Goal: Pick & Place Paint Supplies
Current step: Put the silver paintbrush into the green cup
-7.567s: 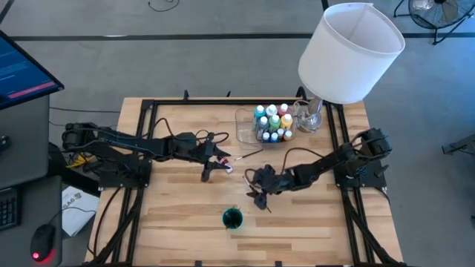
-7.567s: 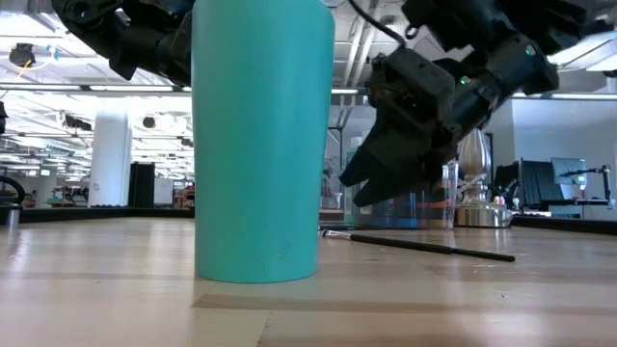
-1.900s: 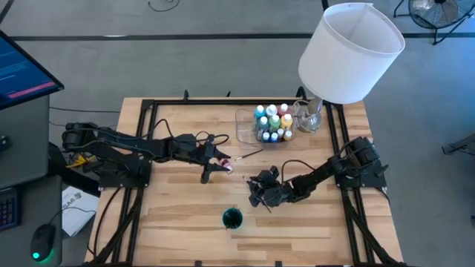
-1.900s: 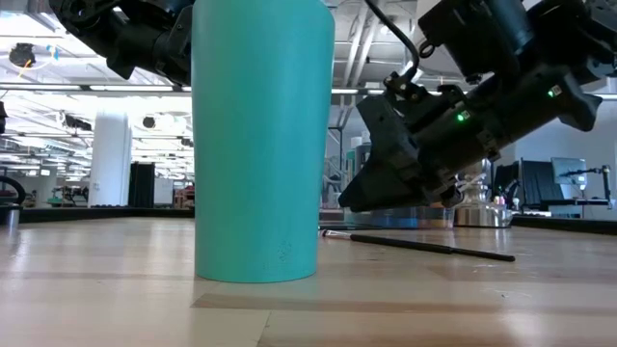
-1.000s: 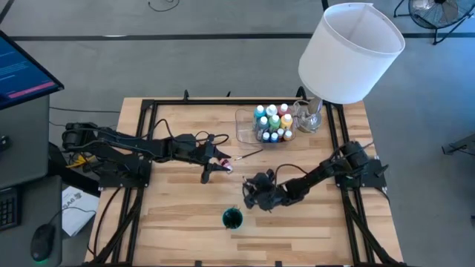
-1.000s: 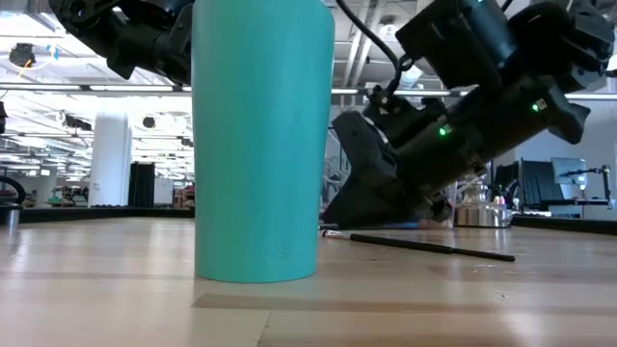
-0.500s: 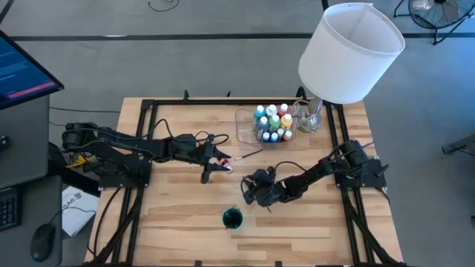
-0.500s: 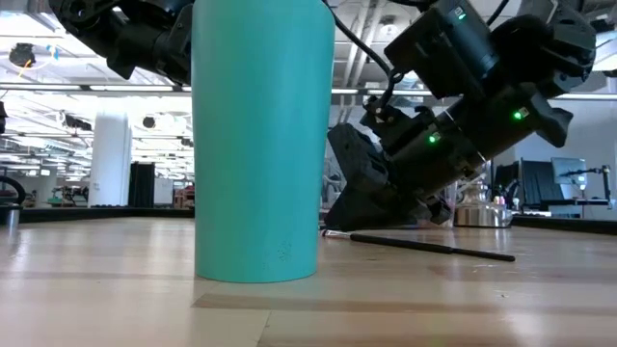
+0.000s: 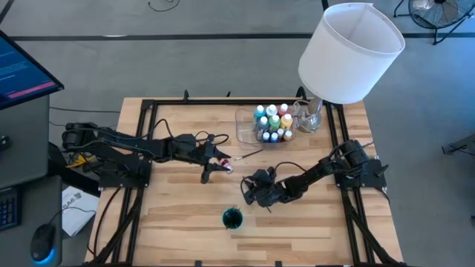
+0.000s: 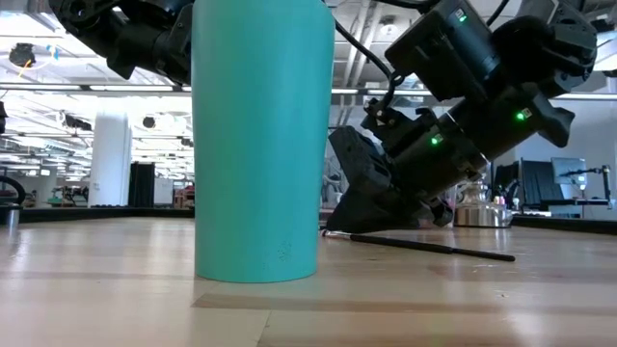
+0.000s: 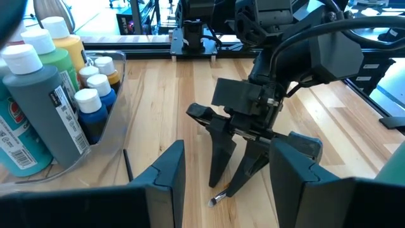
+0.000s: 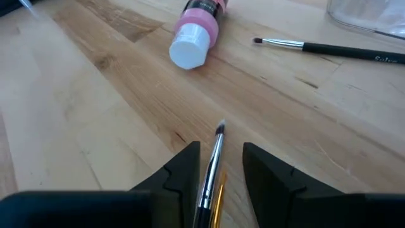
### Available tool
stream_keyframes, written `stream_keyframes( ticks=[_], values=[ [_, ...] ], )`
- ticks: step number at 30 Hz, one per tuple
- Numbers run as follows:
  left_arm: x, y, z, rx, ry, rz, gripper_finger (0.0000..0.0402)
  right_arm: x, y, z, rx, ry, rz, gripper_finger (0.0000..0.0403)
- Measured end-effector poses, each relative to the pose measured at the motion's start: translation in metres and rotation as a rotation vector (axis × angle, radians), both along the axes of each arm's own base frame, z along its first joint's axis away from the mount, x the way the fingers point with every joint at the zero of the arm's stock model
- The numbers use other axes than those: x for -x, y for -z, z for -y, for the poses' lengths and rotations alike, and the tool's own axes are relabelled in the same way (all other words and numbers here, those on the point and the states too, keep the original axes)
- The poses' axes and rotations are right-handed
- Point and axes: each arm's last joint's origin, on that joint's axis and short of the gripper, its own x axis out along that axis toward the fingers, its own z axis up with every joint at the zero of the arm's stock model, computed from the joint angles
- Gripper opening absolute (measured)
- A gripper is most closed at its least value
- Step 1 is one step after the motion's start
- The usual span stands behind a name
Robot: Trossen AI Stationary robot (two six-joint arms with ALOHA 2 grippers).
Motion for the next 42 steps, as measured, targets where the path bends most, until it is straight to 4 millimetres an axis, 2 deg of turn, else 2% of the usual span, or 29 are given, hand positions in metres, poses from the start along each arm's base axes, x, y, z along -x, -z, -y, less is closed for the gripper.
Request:
stream_keyframes(
  ticks=[9, 16, 20, 28, 34, 42],
  values=[
    [0.000, 0.000, 0.000, 0.000, 0.000, 0.001, 0.0121, 0.001, 0.000, -0.002, 0.004, -0.013, -0.004, 0.0113],
    [0.000, 0.000, 0.000, 0.000, 0.000, 0.001, 0.0121, -0.016, 0.019, -0.008, -0.002, -0.029, 0.002, 0.0113],
    [0.000, 0.000, 0.000, 0.000, 0.000, 0.001, 0.0121, -0.021, 0.018, -0.010, 0.009, -0.062, -0.025, 0.0113],
    [0.000, 0.000, 0.000, 0.000, 0.000, 0.000, 0.0121, -0.017, 0.018, -0.011, -0.004, -0.057, -0.067, 0.0107],
    [0.000, 0.000, 0.000, 0.000, 0.000, 0.000, 0.0121, -0.014, 0.019, -0.010, -0.020, -0.027, -0.081, 0.0084],
    [0.000, 0.000, 0.000, 0.000, 0.000, 0.000, 0.0121, -0.013, 0.019, -0.009, -0.013, -0.019, -0.097, 0.0009]
  ],
)
